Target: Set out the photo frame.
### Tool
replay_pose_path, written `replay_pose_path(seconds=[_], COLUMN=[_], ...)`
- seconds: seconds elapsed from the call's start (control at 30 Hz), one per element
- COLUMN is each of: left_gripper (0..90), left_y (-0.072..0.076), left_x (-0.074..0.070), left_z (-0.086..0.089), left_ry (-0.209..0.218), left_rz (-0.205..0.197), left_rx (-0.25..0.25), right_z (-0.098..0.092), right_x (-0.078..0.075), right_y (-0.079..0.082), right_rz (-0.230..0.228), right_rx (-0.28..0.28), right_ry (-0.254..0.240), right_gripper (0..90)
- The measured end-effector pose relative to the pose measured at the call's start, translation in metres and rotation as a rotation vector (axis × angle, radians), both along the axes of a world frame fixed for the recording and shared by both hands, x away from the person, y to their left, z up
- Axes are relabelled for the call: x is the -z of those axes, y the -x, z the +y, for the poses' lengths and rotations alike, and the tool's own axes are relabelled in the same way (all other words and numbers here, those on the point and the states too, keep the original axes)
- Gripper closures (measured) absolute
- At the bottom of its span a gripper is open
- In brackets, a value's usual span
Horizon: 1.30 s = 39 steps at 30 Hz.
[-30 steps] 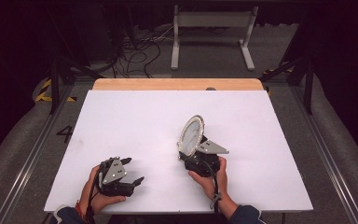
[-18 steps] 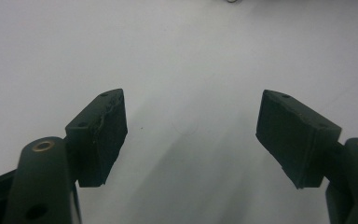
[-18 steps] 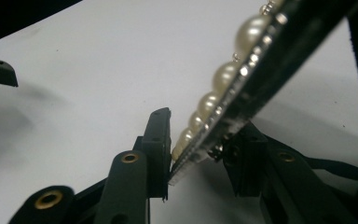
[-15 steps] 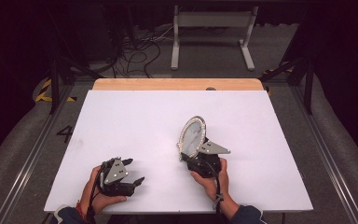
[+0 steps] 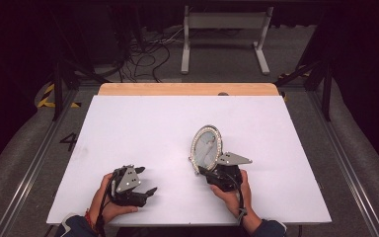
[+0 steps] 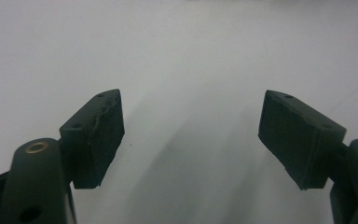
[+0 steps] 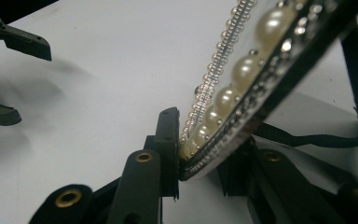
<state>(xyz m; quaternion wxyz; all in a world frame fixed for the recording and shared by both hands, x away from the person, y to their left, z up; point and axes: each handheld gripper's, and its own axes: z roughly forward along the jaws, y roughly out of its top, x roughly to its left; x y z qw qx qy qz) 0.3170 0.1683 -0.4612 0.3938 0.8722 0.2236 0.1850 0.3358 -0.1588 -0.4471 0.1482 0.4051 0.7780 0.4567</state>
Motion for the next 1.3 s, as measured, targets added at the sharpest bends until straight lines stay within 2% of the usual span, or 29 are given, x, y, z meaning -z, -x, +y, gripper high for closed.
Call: replay_pose_path(seconds=[0.13, 0.17, 0.3, 0.43, 0.53, 0.6, 0.67, 0.83, 0.93, 1.13, 1.27, 1.3], left_gripper=[22.9, 22.7, 22.5, 22.5, 22.5, 22.4, 22.3, 21.9, 21.8, 21.7, 21.5, 20.8], left_y=[-0.001, -0.001, -0.002, -0.002, -0.002, -0.002, -0.003, -0.006, -0.01, -0.029, -0.045, -0.045], left_x=[0.0, 0.001, 0.001, 0.002, 0.003, 0.002, 0.001, 0.0, -0.002, -0.006, -0.011, -0.011], left_z=[-0.001, -0.001, -0.001, -0.001, -0.001, -0.001, 0.0, -0.001, -0.003, -0.015, -0.029, -0.029], left_ry=[0.003, 0.008, 0.009, 0.01, 0.01, 0.015, 0.025, 0.014, 0.024, 0.014, 0.037, 0.037], left_rz=[0.002, 0.007, 0.014, 0.016, 0.022, 0.023, 0.026, 0.019, 0.021, 0.028, 0.028, 0.028], left_rx=[0.002, -0.001, -0.006, -0.007, -0.006, -0.009, -0.01, -0.017, -0.019, -0.006, 0.028, 0.028], right_z=[0.0, -0.001, -0.002, 0.0, 0.004, 0.007, 0.008, 0.003, -0.001, -0.008, -0.012, -0.012], right_x=[0.001, 0.002, 0.004, 0.005, 0.009, 0.01, 0.01, 0.006, 0.005, 0.002, 0.0, 0.0], right_y=[0.002, 0.002, 0.001, 0.001, -0.001, -0.003, -0.002, -0.005, -0.006, -0.008, -0.01, -0.01], right_rz=[-0.013, -0.022, -0.034, -0.046, -0.056, -0.057, -0.061, -0.024, -0.003, 0.029, 0.042, 0.042], right_rx=[0.005, 0.013, 0.03, 0.044, 0.055, 0.05, 0.043, 0.008, -0.015, -0.055, -0.087, -0.087], right_ry=[0.003, -0.001, -0.021, -0.028, -0.039, -0.031, -0.032, -0.022, -0.018, -0.018, -0.006, -0.006], right_gripper=[73.4, 69.6, 64.7, 63.4, 63.6, 69.4, 71.5, 73.0, 74.2, 75.9, 76.1, 76.1])
